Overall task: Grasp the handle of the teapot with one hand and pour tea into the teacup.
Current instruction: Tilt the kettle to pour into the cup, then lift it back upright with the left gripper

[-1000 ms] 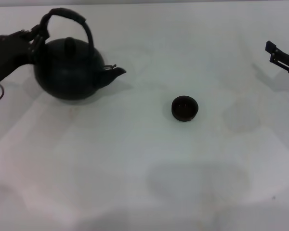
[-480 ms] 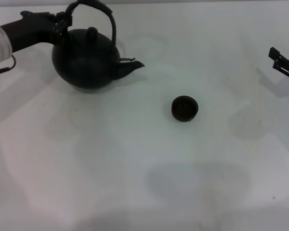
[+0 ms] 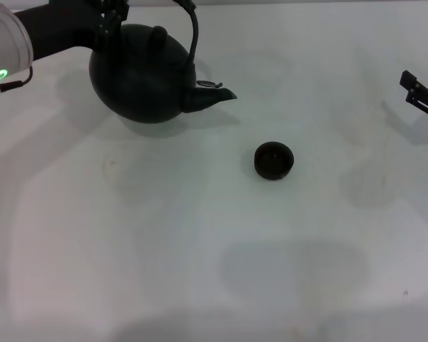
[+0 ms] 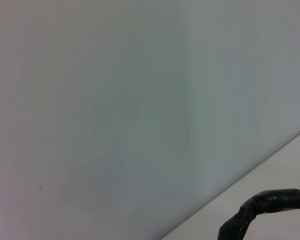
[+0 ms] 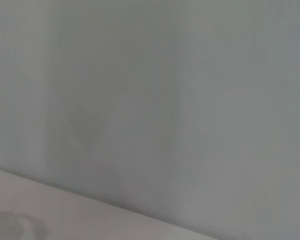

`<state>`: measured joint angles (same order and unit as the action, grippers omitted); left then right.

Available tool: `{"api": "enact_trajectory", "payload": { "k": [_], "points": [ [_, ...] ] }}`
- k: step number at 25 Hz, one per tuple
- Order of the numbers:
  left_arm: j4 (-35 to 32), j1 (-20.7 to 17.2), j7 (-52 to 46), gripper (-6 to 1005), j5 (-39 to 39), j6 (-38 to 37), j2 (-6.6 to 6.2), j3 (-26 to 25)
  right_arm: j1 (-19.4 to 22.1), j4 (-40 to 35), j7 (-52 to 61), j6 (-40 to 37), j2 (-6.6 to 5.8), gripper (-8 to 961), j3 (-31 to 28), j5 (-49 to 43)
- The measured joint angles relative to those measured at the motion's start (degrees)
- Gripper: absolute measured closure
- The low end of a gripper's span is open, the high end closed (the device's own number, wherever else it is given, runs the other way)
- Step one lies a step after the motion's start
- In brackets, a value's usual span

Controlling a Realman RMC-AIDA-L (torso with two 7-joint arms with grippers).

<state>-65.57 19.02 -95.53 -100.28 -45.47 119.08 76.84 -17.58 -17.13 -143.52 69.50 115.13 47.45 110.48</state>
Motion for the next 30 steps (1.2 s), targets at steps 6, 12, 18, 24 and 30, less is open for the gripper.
{"api": "enact_trajectory", "payload": {
  "k": [6,12,18,24,30],
  "points": [
    [-5.2,-1.5,-5.5,876,-7.4,0.3,0.14,4.2,0.2,0.0,0.0,1.6,-0.04,92,0.0,0.4],
    [-7.1,-1.2,-9.1,877,-12.5,0.1,0.02,5.3,0.7,0.0,0.6,3.1,-0.14,92,0.0,1.3],
    [-9.4,-0.7,-9.8,878,-15.8,-0.2,0.08,5.7,1.1,0.0,0.7,3.4,-0.18,92,0.0,1.9],
    [-10.3,1.9,-12.9,879,-20.1,-0.2,0.17,8.0,1.1,0.1,0.6,3.2,-0.18,92,0.0,1.9],
    [-11.4,4.3,-17.2,879,-23.7,-0.2,0.08,11.7,1.0,0.1,0.6,3.5,-0.18,92,0.0,2.1]
  ]
}}
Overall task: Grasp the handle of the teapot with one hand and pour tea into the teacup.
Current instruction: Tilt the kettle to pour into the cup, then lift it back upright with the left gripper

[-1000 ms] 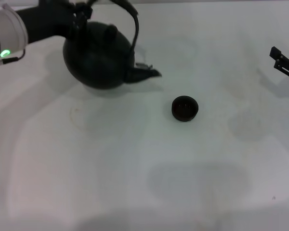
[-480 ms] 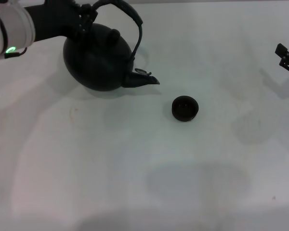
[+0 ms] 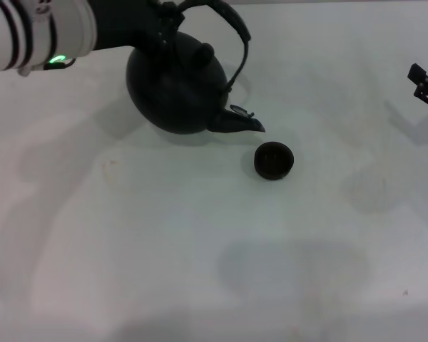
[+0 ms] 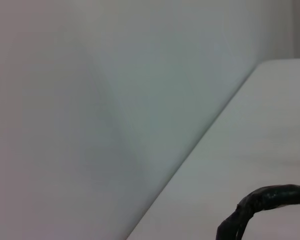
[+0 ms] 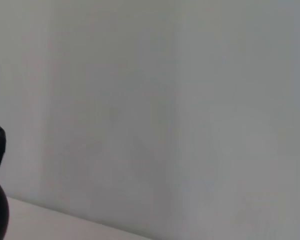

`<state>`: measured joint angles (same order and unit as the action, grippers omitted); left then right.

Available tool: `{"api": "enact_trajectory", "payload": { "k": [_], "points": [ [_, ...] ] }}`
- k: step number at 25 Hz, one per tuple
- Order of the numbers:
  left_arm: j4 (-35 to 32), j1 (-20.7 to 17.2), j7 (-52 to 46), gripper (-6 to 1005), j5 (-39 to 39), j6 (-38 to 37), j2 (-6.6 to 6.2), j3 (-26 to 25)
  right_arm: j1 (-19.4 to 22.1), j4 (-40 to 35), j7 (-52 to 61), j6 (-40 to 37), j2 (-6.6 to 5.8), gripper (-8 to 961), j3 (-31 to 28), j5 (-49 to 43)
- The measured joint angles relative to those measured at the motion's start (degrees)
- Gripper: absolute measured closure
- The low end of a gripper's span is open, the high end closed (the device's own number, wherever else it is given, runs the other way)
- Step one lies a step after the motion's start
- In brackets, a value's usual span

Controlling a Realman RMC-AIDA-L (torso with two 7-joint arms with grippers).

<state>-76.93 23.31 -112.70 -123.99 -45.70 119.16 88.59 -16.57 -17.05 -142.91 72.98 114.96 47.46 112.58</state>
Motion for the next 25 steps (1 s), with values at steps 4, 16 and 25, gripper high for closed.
{"api": "enact_trajectory", "payload": {
  "k": [4,16,25],
  "points": [
    [-1.8,1.0,-2.8,878,-4.3,0.0,0.02,2.5,-0.1,0.0,0.0,0.0,0.0,92,-0.4,0.0],
    [-5.3,2.6,-8.3,877,-12.8,-1.2,-0.11,4.7,-0.3,-0.5,-0.2,-0.3,-0.09,92,-1.3,0.0],
    [-7.1,3.7,-11.5,878,-16.6,-2.3,-0.12,6.7,-0.2,-0.6,-0.4,-0.4,-0.13,93,-1.3,0.0]
  ]
}}
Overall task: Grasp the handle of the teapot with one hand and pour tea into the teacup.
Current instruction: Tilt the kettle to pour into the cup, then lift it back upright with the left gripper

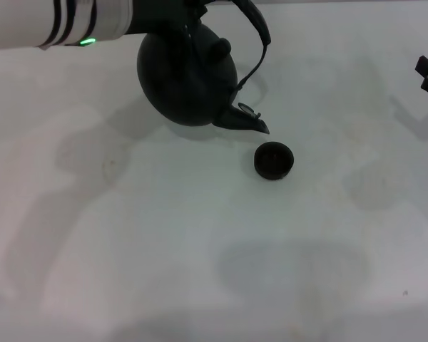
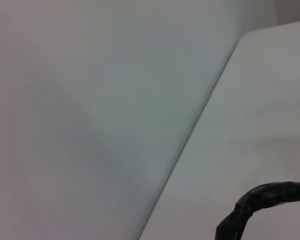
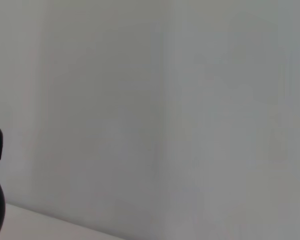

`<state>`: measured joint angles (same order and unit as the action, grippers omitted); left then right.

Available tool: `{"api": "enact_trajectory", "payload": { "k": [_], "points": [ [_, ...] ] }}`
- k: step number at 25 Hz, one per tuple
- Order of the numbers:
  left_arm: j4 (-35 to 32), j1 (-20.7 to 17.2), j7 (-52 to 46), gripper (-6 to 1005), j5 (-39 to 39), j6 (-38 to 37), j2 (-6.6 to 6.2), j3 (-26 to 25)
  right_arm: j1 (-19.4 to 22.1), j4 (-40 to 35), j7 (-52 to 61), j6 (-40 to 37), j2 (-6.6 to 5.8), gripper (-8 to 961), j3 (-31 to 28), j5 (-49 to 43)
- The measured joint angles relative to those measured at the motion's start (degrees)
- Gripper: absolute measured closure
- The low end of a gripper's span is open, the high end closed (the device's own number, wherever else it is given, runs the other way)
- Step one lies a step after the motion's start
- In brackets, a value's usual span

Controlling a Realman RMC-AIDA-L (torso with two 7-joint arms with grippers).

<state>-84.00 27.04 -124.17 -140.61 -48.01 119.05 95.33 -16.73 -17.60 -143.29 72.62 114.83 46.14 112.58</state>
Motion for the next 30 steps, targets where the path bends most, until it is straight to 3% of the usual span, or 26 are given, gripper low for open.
{"api": "enact_trajectory", "payload": {
  "k": [30],
  "points": [
    [1.0,5.5,-3.3,881,-6.7,-1.8,0.03,4.0,-0.2,0.0,-0.6,-1.0,-0.05,93,-1.4,-0.1]
  ]
}}
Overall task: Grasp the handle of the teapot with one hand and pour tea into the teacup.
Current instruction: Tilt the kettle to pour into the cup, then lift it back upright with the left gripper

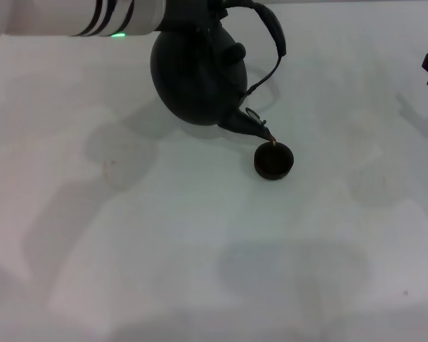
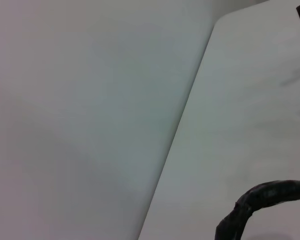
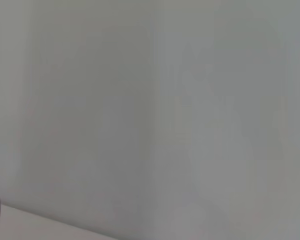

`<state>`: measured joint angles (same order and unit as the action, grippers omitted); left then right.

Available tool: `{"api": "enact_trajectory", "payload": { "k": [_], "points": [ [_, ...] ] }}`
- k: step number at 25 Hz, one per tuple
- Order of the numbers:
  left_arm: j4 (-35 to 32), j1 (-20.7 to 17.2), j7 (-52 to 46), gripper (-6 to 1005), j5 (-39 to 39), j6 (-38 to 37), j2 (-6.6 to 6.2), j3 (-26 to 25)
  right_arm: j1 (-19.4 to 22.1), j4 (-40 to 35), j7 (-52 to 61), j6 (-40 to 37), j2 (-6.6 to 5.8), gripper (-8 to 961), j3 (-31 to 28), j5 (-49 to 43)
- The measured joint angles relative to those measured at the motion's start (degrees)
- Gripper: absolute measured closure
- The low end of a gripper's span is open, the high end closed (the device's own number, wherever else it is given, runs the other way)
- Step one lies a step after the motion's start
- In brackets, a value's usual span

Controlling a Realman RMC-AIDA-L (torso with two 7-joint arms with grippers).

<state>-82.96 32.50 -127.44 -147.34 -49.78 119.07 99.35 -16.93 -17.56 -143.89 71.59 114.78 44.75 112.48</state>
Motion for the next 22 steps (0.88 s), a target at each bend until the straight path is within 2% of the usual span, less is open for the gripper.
{"api": "enact_trajectory", "payload": {
  "k": [22],
  "points": [
    [0.6,0.5,-0.4,881,-1.0,-1.2,0.2,0.9,-0.2,-0.1,-0.3,-1.2,0.0,93,-0.2,0.0]
  ]
}}
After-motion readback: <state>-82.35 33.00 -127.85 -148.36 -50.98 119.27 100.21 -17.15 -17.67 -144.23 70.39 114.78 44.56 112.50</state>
